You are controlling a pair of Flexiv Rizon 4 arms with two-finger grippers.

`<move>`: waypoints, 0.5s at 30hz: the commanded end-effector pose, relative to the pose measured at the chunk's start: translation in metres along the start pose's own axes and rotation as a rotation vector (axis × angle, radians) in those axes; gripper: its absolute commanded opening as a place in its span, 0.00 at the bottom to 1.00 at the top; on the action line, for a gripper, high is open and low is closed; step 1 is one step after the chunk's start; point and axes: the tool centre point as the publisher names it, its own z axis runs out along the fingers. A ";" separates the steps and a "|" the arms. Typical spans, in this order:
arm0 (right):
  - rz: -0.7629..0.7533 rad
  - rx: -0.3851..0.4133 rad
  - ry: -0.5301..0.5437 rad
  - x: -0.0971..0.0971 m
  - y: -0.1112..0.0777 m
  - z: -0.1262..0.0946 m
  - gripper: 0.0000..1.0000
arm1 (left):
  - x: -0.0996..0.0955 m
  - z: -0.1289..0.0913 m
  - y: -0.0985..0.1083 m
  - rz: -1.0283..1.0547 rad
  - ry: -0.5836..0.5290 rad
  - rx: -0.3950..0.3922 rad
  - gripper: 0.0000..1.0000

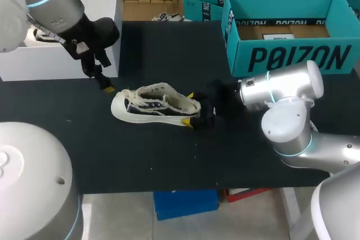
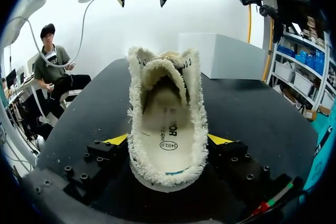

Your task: Take the shoe out of the shoebox, open the shoe tongue, remove and reinsert the insole, then place the shoe into the shoebox

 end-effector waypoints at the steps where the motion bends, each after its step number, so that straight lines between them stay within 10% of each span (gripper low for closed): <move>1: 0.001 0.002 0.000 -0.001 0.000 0.004 0.00 | 0.006 0.006 -0.011 -0.156 -0.070 -0.082 1.00; 15: 0.001 0.002 0.000 -0.001 0.000 0.004 0.00 | 0.007 0.007 -0.014 -0.160 -0.058 -0.066 1.00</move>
